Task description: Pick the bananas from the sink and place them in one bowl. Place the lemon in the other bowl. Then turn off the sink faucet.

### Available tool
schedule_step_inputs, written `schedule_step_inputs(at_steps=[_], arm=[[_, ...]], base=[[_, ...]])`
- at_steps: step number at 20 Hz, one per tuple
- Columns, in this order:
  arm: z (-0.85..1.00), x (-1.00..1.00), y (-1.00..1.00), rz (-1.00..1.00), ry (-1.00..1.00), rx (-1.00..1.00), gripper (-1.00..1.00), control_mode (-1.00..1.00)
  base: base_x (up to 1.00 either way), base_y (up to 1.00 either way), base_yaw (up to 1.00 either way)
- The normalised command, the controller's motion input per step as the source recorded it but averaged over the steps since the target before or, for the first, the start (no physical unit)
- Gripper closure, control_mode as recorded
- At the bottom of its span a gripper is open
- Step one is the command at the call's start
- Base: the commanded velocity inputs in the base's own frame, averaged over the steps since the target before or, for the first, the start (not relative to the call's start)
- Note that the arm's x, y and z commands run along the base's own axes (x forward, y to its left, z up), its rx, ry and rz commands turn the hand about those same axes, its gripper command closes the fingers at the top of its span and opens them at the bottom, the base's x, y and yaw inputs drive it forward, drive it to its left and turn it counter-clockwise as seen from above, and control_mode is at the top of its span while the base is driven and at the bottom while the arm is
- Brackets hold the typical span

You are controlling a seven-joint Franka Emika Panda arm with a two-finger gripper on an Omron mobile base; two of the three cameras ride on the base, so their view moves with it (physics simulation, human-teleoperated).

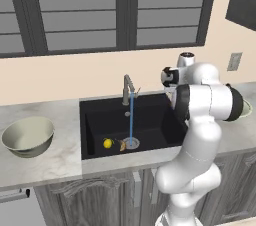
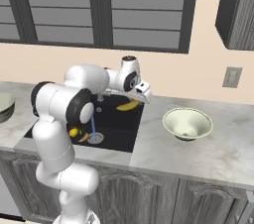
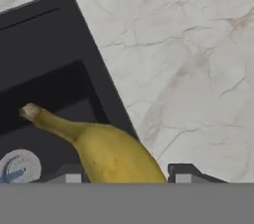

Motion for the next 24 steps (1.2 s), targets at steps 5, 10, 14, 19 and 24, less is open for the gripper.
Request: schedule_step_inputs(at_steps=[5,10,14,19,24], arm=[[0.0,-0.08,-0.65,-0.15,0.0,0.0,1.0,-1.0],[0.0,-0.1,-0.67,-0.15,0.0,0.0,1.0,-1.0],[0.0,-0.11,-0.69,-0.16,0.0,0.0,1.0,-1.0],[0.0,-0.16,-0.62,-0.14,0.0,0.0,1.0,-1.0],[0.0,-0.18,-0.54,-0.12,0.0,0.0,1.0,-1.0]], base=[[0.0,0.0,0.0],[0.0,0.0,0.0],[0.0,0.0,0.0],[0.0,0.0,0.0],[0.0,0.0,0.0]])
